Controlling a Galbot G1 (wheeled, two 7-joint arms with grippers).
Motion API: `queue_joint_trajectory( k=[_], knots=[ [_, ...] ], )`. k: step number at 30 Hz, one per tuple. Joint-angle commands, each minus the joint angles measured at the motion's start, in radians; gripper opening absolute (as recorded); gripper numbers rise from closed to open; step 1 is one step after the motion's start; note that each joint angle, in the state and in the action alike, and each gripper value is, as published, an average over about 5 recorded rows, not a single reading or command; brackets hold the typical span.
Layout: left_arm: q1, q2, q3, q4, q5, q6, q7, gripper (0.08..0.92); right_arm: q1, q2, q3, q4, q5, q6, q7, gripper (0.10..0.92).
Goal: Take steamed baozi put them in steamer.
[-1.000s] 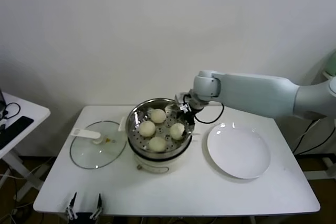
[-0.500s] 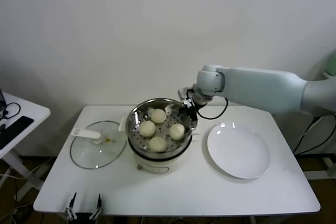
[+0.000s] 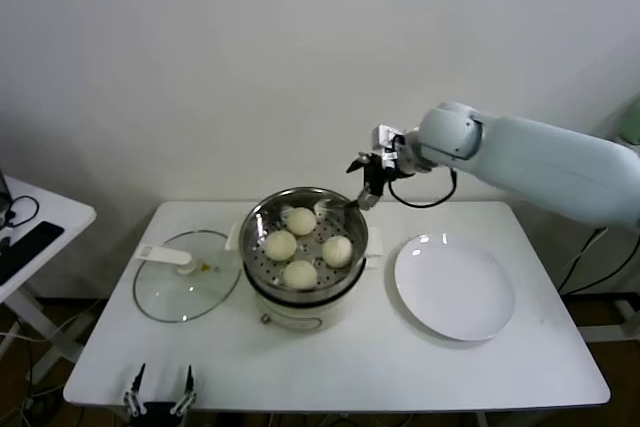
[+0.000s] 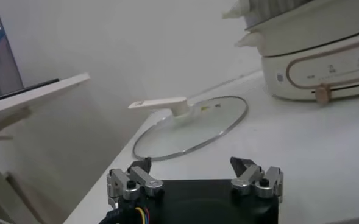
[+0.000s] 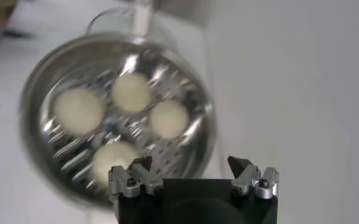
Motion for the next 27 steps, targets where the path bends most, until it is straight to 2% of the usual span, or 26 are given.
queue_joint_trajectory(
  k=[1,7,12,19,27],
  knots=[
    [-0.007,0.007,-0.002,0.001,-0.017,-0.007,0.001,0.823,-0.571,-0.209,0.67,0.202,0.046,0.035,0.519,0.823],
    [-0.02,0.006,-0.002,0.002,-0.027,-0.012,0.003,0.823,-0.943,-0.263,0.979,0.34,0.006,0.107,0.646,0.823],
    [-0.028,0.001,0.005,0.0,-0.027,-0.019,0.003,0.823,-1.285,-0.212,1.255,0.411,-0.089,0.192,0.689,0.823],
    [-0.022,-0.003,0.01,-0.013,-0.032,-0.034,0.003,0.823,-1.71,0.013,1.615,0.497,-0.225,0.328,0.665,0.823],
    [-0.017,-0.007,0.008,-0.024,-0.052,-0.041,0.004,0.823,-2.066,0.319,1.81,0.526,-0.356,0.629,0.557,0.823]
  ],
)
